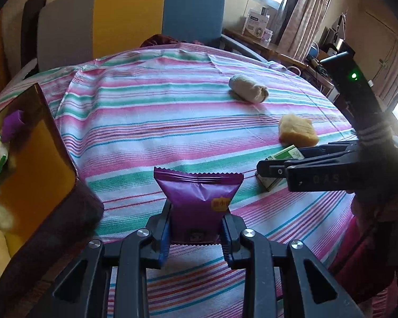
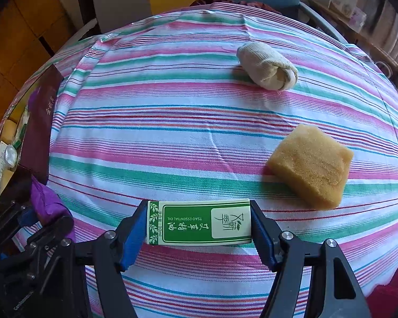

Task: Organize objects
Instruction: 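Carry the purple packet over the gold tray with the left gripper while the right gripper lifts the green box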

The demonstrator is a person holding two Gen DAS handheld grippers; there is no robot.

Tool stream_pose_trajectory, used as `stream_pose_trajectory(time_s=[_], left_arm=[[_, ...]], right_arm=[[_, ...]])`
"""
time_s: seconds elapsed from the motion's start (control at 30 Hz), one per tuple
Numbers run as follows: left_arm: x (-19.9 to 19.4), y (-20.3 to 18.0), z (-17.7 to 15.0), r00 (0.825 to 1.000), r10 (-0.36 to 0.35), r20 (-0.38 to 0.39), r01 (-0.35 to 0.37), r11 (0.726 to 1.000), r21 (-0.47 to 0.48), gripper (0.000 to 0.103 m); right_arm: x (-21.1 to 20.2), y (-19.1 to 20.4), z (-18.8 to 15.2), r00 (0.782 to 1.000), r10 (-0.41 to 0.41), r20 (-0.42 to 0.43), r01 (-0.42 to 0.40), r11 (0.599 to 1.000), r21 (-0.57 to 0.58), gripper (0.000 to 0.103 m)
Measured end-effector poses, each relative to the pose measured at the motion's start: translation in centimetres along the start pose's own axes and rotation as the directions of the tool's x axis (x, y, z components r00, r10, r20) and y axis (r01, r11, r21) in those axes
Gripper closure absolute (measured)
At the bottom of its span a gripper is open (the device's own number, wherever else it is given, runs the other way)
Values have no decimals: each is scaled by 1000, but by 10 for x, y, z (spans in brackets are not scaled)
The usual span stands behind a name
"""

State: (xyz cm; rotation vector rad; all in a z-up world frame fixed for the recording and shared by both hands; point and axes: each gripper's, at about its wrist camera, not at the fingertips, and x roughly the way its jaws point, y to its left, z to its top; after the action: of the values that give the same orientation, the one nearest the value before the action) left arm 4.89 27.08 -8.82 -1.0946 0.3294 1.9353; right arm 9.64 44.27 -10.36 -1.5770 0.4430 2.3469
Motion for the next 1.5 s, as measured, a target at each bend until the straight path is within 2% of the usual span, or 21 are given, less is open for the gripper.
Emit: stream_pose_trajectory(time_s=[0.43,0.7,0.93,1.1,1.17,1.23,1.33,1.43,1.5], left_arm=[[-46,10,11,993,27,117,-24,999,-27,73],[-56,38,9,993,43,114,-30,993,-112,73],[-72,70,5,986,105,131,-78,977,-198,73],[-99,115,8,976,138,169,-77,943,-325,73],[-106,141,5,975,146,170,-68,916,-395,73],[-108,167,1,979,132,157,-44,883,-468,73],[-103,205,-9,987,99,129,-7,818,-575,73],[-97,221,-11,989,111,102,-28,803,-596,73],[-90,226,-8,989,124,85,-50,806,-590,73]], right_arm=[[2,2,3,1000,-5,3,5,1000,-5,32],[2,5,2,1000,-14,7,14,1000,-13,32],[3,8,3,1000,-15,10,15,1000,-22,32],[1,6,1,1000,-15,11,16,1000,-25,32],[0,7,0,1000,-15,12,15,1000,-28,32],[0,7,0,1000,-17,12,17,999,-31,32],[-2,7,-2,1000,-17,13,17,999,-32,32],[-1,6,-2,1000,-17,12,17,999,-30,32],[-1,7,-2,1000,-18,13,18,999,-30,32]])
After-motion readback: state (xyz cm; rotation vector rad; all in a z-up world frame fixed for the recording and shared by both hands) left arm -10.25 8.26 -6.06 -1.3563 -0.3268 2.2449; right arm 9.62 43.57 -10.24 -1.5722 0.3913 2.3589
